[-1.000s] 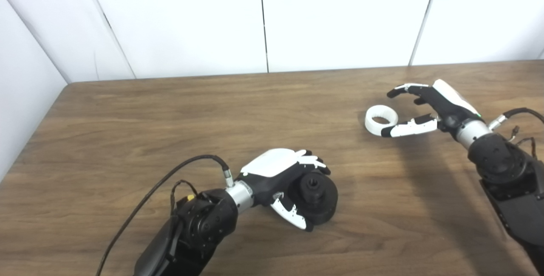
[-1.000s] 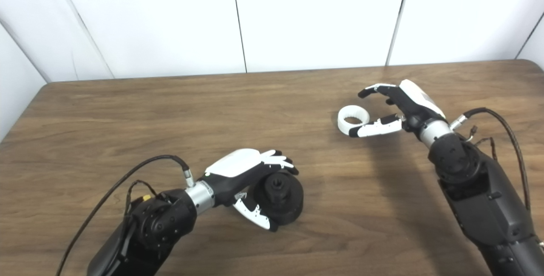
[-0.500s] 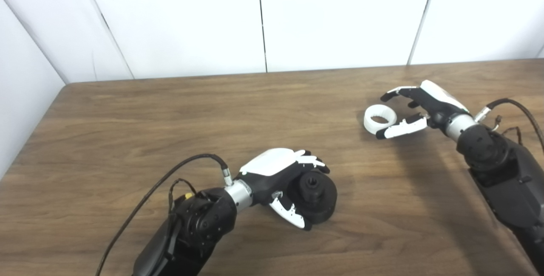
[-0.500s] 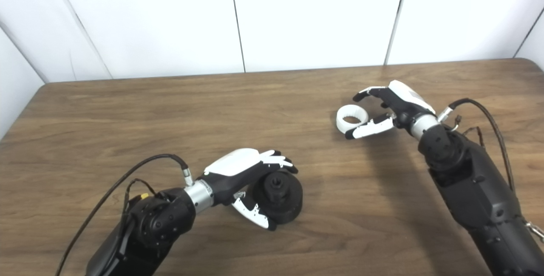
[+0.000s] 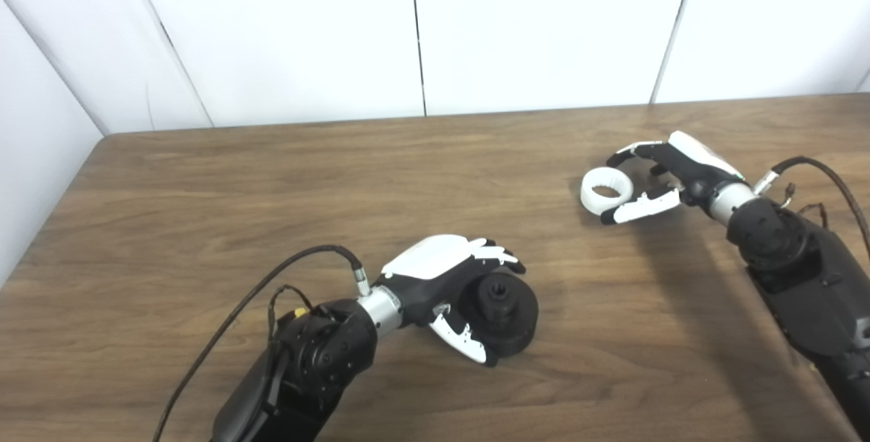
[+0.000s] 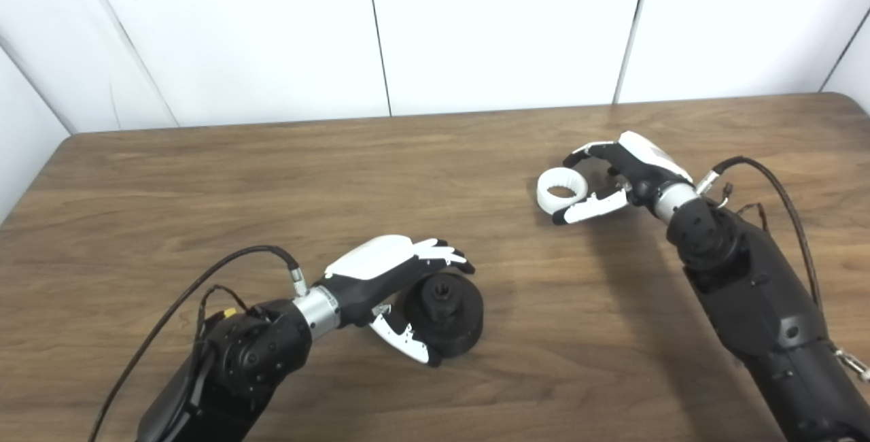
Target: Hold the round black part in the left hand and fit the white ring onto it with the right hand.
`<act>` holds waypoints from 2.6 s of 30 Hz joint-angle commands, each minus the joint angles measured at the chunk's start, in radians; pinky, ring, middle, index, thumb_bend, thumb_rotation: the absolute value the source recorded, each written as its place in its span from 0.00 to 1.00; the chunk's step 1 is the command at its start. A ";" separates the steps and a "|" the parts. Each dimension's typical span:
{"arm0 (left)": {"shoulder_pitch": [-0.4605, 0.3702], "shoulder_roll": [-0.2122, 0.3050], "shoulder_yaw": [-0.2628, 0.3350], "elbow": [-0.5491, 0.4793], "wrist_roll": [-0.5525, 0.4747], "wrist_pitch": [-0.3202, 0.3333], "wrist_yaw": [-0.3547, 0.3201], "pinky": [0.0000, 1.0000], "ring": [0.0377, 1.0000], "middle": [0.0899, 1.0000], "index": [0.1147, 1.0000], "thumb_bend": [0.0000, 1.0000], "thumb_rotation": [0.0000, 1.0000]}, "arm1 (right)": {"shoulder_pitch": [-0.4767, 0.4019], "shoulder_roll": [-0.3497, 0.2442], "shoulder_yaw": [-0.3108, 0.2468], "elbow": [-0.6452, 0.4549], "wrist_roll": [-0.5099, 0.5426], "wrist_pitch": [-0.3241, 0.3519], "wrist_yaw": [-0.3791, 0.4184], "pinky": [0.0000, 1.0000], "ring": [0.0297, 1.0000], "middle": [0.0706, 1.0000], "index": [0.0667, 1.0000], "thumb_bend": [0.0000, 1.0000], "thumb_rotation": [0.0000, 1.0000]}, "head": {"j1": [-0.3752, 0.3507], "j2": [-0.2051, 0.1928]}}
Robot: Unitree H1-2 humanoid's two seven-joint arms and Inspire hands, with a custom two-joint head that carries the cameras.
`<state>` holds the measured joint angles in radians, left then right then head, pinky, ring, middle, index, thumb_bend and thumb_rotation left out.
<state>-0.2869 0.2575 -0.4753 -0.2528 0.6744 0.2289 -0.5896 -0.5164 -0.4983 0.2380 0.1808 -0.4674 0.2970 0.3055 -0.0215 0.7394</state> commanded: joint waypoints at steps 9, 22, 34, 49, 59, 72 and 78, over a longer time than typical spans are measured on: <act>-0.021 0.019 0.020 0.000 0.027 0.013 0.015 0.92 1.00 0.94 0.81 0.96 0.19 | -0.064 -0.007 -0.005 -0.005 0.014 -0.050 0.002 0.85 0.92 0.86 0.74 0.94 0.34 | 0.001 0.003; -0.007 0.028 0.037 0.011 0.051 0.004 0.034 0.90 0.98 0.93 0.79 0.96 0.19 | -0.071 -0.005 -0.007 0.001 0.024 -0.056 0.008 0.85 0.92 0.85 0.73 0.94 0.33 | 0.004 0.005; 0.002 0.021 0.045 0.020 0.041 0.007 0.047 0.89 0.99 0.93 0.70 0.91 0.15 | -0.071 -0.001 0.002 -0.003 0.005 -0.047 0.003 0.83 0.92 0.86 0.71 0.88 0.28 | 0.004 0.007; 0.004 0.010 0.042 0.020 0.043 0.018 0.051 0.89 0.99 0.93 0.67 0.90 0.16 | -0.064 0.013 0.000 0.010 -0.006 -0.072 -0.009 0.84 0.91 0.86 0.67 0.84 0.25 | 0.008 0.009; 0.007 0.012 0.042 0.017 0.043 0.016 0.053 0.89 0.99 0.93 0.68 0.90 0.16 | -0.052 0.023 -0.012 0.011 -0.009 -0.106 -0.039 0.83 0.90 0.85 0.62 0.81 0.21 | 0.007 0.008; 0.008 0.006 0.045 0.023 0.040 0.016 0.060 0.88 0.99 0.93 0.68 0.90 0.15 | -0.040 0.021 -0.033 -0.055 -0.011 -0.109 -0.044 0.86 0.91 0.84 0.59 0.78 0.18 | 0.002 0.003; 0.004 0.006 0.044 0.033 0.041 0.009 0.066 0.88 0.99 0.93 0.68 0.90 0.15 | -0.041 0.015 -0.038 -0.097 -0.010 -0.105 -0.033 0.87 0.91 0.84 0.59 0.78 0.18 | -0.001 -0.001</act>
<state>-0.2676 0.2573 -0.4408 -0.2343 0.7093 0.2310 -0.5351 -0.5163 -0.4670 0.2182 0.1246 -0.4784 0.2196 0.2868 -0.0215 0.7378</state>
